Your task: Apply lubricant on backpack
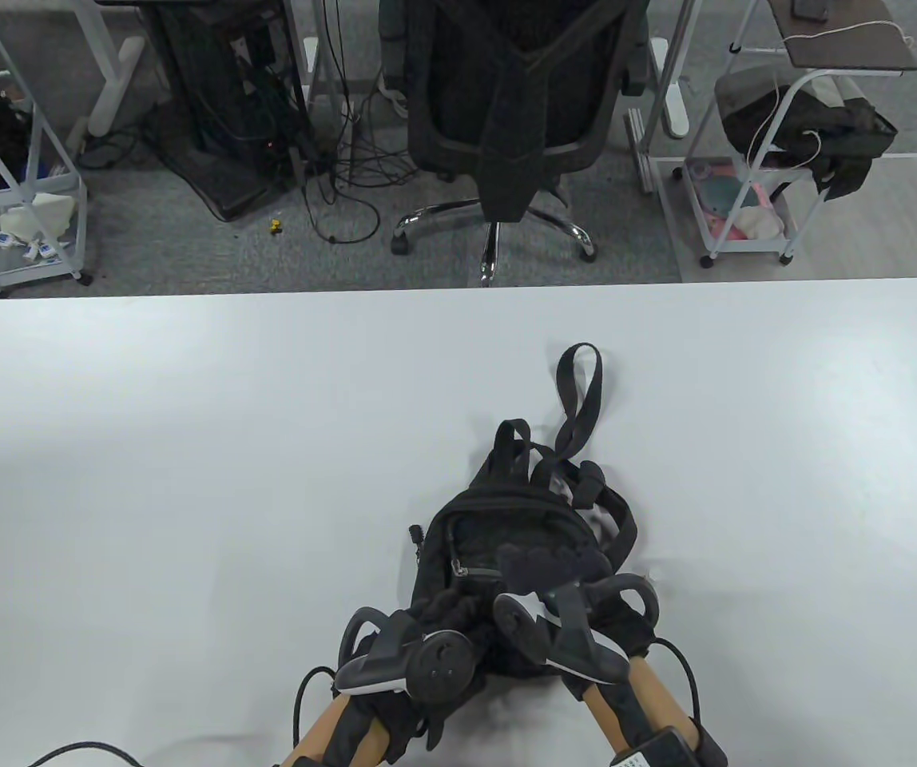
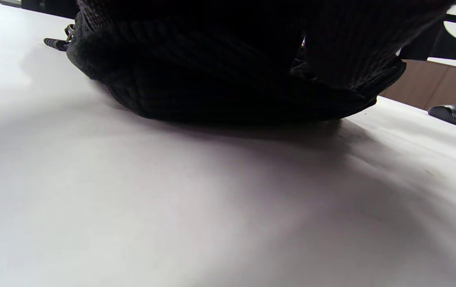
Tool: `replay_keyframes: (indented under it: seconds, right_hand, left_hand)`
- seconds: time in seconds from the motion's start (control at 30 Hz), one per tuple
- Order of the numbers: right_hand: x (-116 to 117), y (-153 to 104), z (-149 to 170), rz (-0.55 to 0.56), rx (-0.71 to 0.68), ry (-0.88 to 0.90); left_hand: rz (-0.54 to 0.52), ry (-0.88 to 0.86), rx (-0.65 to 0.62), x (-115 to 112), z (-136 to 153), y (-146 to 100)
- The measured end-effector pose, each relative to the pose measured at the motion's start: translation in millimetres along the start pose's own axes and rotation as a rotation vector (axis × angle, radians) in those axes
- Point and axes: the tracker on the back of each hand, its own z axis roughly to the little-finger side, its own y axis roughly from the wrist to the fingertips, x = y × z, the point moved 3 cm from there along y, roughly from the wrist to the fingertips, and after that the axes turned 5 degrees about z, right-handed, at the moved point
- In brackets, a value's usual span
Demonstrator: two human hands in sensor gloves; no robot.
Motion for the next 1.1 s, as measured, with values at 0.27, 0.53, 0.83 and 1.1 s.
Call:
replay_keyframes:
  seconds: [0.27,0.53,0.83,1.1]
  right_hand:
    - [0.7,2.0,4.7,0.000,0.023,0.006]
    - [3.4,3.8,5.8,-0.027,0.032,0.006]
    - [3.0,4.1,4.5,0.001,0.034,0.101]
    - [3.2,3.7,-4.1,0.010,0.003,0.044]
  left_hand:
    - [0.001,-0.003,-0.001,0.1,0.5,0.6]
    - [0.001,-0.014,-0.007,-0.8,1.7,1.6]
    - [0.002,-0.012,-0.004,-0.8,1.3,1.8]
    - [0.008,-0.005,0.000,-1.2,0.7,3.2]
